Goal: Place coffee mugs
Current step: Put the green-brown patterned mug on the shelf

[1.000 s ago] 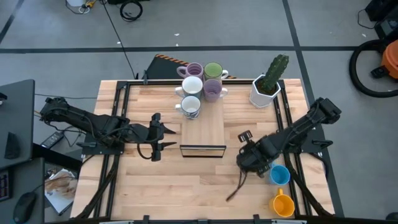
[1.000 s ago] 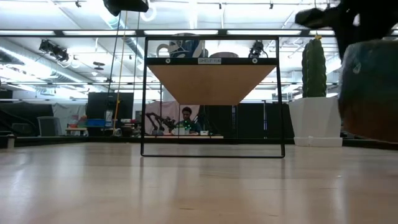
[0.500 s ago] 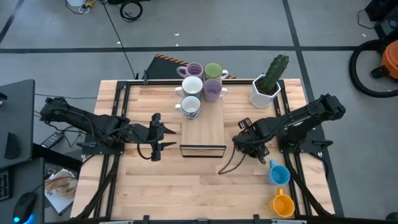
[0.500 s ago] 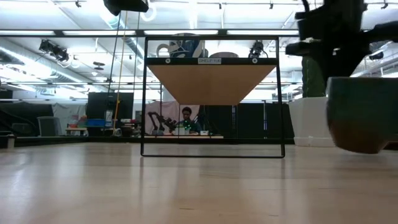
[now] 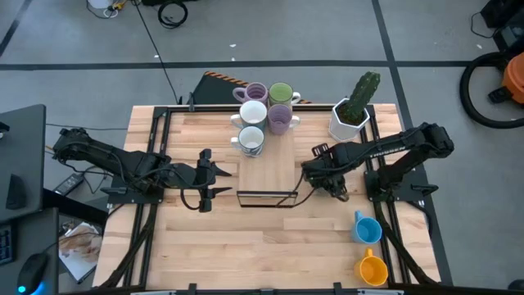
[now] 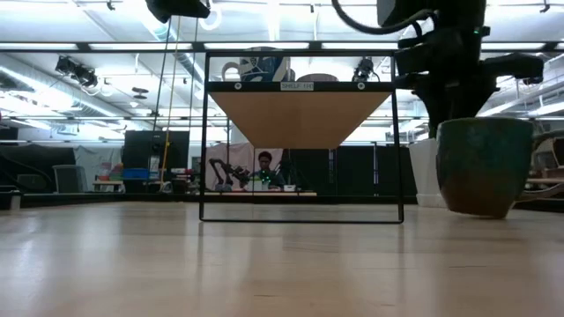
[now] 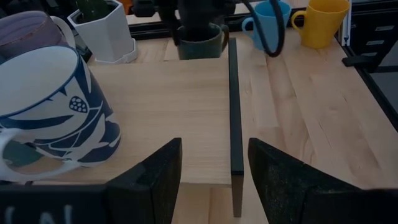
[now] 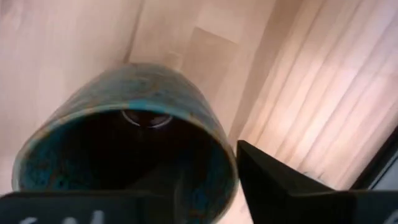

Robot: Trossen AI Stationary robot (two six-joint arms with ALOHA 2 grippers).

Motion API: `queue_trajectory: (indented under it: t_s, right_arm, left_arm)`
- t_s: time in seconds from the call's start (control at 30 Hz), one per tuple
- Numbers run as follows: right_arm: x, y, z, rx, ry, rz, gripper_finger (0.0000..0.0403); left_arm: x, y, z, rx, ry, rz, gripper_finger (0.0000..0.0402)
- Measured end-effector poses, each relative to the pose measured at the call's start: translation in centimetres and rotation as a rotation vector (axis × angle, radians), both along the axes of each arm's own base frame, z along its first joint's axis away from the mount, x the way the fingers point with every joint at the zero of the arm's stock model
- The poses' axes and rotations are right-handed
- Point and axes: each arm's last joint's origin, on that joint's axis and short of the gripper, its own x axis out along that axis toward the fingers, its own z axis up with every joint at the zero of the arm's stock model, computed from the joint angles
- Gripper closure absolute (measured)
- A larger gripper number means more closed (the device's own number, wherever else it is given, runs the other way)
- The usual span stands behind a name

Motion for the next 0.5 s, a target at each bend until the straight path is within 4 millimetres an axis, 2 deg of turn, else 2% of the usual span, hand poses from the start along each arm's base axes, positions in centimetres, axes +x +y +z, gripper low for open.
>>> queue_trajectory:
  t_s: [0.23, 0.33, 0.5]
  right_arm:
    - [0.0, -0.3, 0.0, -0.028, -0.017, -0.07, 0.0214]
    - [-0.2, -0.3, 0.2, -0.03, -0.005, -0.121, 0.0202]
    - [-0.3, -0.2, 1.9, -0.03, -0.028, -0.283, 0.0197]
  left_arm:
    - [0.0, 0.0, 0.0, -0.003, -0.001, 0.001, 0.021]
    - [0.0, 0.0, 0.0, -0.003, -0.001, 0.001, 0.021]
    - [0.0, 0.0, 0.0, -0.003, -0.001, 0.001, 0.021]
